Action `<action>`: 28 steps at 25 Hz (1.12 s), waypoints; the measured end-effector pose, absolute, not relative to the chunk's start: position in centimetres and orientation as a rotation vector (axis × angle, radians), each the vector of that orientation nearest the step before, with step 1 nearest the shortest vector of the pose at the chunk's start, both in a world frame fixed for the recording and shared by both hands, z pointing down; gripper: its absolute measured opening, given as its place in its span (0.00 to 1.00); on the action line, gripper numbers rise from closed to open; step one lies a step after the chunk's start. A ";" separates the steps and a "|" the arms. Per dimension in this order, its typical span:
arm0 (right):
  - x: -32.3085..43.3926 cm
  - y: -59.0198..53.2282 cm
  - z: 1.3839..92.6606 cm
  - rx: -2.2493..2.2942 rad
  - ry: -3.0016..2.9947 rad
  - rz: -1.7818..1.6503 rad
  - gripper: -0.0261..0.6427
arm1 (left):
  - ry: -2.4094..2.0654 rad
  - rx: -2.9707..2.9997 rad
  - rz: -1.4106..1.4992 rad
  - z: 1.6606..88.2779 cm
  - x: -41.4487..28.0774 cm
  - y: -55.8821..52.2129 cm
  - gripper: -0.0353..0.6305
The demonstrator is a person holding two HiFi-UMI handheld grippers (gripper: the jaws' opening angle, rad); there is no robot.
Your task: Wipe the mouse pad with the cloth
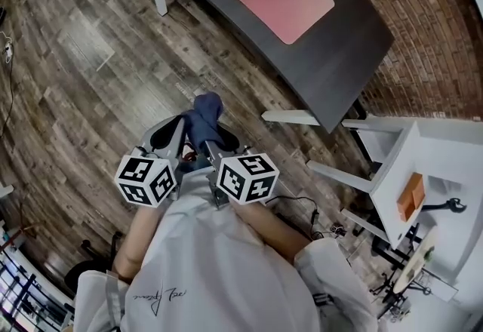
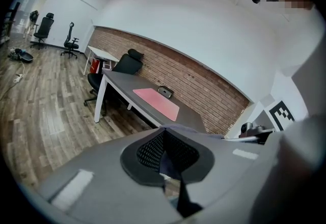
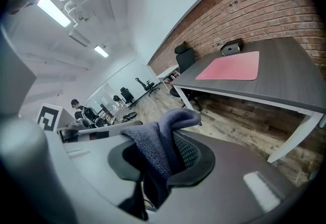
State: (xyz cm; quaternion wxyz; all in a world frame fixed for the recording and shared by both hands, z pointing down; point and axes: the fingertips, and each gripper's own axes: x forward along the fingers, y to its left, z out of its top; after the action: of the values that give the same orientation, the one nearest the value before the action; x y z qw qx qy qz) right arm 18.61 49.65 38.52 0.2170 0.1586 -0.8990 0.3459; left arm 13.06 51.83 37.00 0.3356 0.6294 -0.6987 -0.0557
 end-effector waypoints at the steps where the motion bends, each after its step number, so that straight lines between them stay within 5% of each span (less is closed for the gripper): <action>1: 18.6 49.4 38.6 0.451 -2.490 0.960 0.17 | -1.816 1.643 -0.147 37.2 13.0 51.6 0.07; 28: 11.7 23.9 38.6 0.643 -2.511 1.197 0.17 | -1.723 1.818 0.087 36.4 5.9 25.1 0.07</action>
State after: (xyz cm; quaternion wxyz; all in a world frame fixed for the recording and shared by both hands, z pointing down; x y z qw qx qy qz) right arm 11.73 23.86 38.65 0.1429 0.2230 -0.8705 0.4148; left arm 5.90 25.14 36.38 0.3122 0.6892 -0.6530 0.0329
